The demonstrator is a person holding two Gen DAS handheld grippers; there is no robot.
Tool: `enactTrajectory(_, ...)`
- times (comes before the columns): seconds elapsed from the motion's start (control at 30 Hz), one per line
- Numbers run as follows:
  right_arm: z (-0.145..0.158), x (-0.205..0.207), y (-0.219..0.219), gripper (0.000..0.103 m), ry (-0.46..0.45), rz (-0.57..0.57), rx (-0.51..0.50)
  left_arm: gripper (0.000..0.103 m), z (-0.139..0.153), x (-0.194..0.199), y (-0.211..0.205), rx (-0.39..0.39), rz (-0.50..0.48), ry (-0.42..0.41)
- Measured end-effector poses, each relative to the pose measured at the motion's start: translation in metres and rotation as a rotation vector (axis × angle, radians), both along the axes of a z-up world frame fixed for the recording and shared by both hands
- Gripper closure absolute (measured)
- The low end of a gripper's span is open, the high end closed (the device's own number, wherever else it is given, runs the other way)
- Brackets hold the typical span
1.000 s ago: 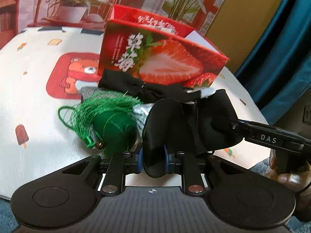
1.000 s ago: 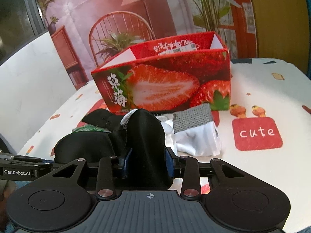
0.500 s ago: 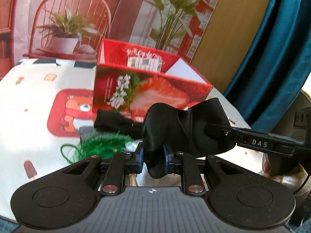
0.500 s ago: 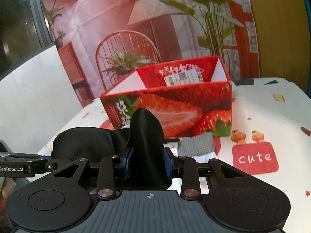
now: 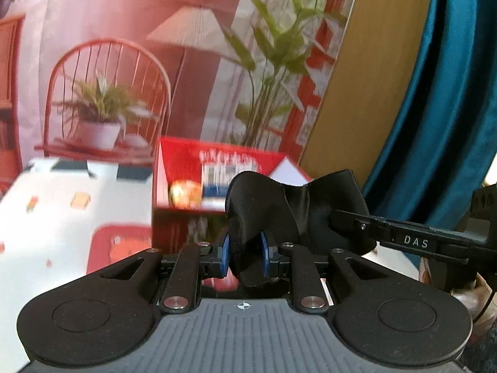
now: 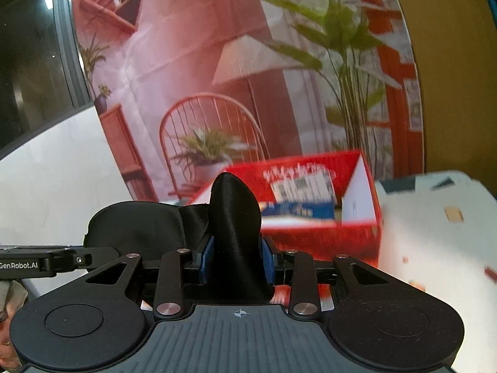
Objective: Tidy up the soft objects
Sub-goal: 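Lower the eye mask with the left tool into the red box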
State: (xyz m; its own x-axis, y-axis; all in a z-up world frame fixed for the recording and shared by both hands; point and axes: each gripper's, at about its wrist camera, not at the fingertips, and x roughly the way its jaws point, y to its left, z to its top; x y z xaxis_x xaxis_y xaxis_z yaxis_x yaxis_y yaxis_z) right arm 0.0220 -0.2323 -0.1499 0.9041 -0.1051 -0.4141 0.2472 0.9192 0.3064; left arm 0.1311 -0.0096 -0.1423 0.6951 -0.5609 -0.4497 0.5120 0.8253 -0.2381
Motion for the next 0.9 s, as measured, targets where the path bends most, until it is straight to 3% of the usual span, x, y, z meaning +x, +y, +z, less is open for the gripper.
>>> enactTrajectory(0.27, 0.034, 0.047, -0.032, 0.074, -0.06, -0.017, -0.037, 0.082, 0.034, 0.049, -0.023, 0.012, 0.025, -0.087)
enactTrajectory(0.43, 0.038, 0.079, -0.051, 0.074, -0.047, -0.028, -0.071, 0.082, 0.036, 0.09, -0.04, 0.044, 0.032, -0.057)
enactTrajectory(0.9, -0.034, 0.133, -0.097, 0.073, 0.176, -0.069, 0.026, 0.082, -0.026, 0.162, -0.068, 0.177, -0.012, 0.129)
